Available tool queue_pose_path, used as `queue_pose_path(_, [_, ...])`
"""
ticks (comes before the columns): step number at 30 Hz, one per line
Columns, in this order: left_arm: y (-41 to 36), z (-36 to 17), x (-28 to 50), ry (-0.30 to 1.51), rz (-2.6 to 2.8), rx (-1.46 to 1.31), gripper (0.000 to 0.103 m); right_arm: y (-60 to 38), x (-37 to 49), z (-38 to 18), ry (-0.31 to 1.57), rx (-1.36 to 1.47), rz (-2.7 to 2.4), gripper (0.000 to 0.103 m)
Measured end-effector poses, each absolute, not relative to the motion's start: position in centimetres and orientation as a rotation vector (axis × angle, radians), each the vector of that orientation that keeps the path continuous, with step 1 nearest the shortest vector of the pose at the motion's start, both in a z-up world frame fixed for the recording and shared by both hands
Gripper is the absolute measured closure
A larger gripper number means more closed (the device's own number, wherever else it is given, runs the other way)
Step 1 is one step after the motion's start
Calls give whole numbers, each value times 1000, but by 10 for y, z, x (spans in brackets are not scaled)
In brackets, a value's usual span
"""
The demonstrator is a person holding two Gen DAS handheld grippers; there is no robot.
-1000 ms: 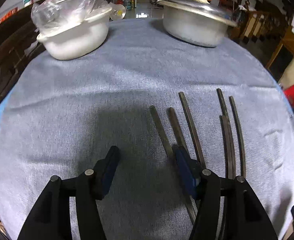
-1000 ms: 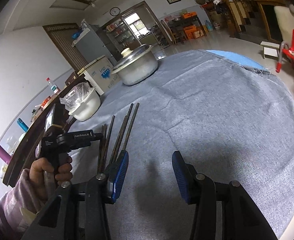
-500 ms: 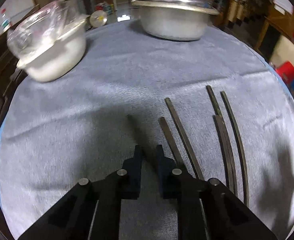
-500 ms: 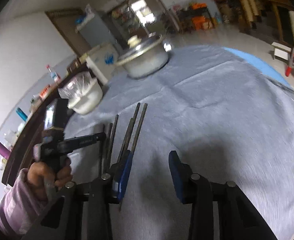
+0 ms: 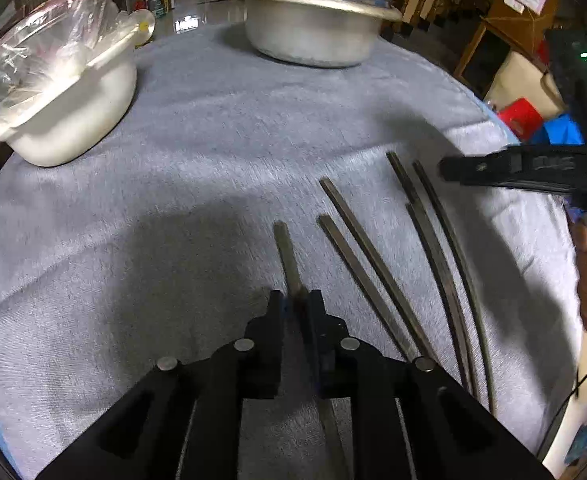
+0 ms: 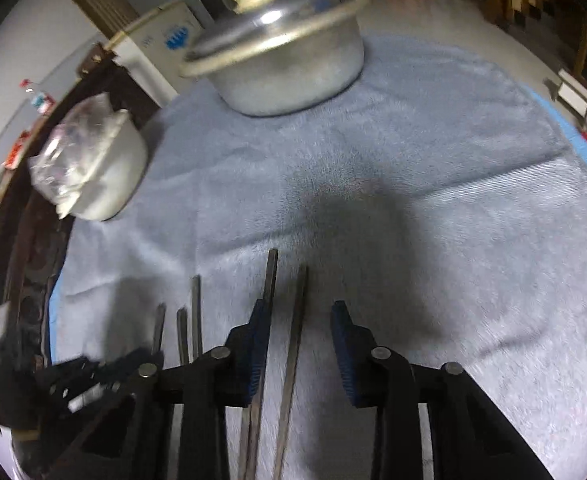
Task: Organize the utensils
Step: 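Close the right tool on a chopstick while the left tool grasps another chopstick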
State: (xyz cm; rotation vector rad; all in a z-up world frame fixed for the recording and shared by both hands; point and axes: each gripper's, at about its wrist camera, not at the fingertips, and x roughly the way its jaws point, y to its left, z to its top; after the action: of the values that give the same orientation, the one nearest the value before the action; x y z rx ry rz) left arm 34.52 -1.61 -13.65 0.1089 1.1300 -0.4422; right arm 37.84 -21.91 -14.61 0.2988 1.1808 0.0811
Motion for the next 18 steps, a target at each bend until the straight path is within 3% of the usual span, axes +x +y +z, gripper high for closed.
queue_pose_path(2, [-17, -134, 352, 1134, -437, 87, 76, -213, 389, -155, 1237, 269, 31, 76])
queue_pose_path(7, [-33, -139, 366, 1170, -404, 109, 76, -200, 396, -160, 1275, 201, -18, 83])
queue_pose_path(10, [-41, -139, 372, 1182, -377, 135, 76, -187, 399, -160, 1272, 87, -43, 93])
queue_pose_path(12, [-44, -139, 376, 1188, -356, 143, 82, -184, 397, -161, 1256, 55, -40, 94])
queue_pose_path(13, [-44, -139, 377, 1186, -344, 151, 93, -185, 396, -161, 1250, 60, -34, 96])
queue_pose_path(14, [-44, -140, 378, 1179, -329, 158, 96, -187, 395, -161, 1241, 77, -22, 96])
queue_pose_path(18, [-36, -140, 374, 1156, -316, 95, 98, -208, 379, -157, 1187, 214, 51, 97])
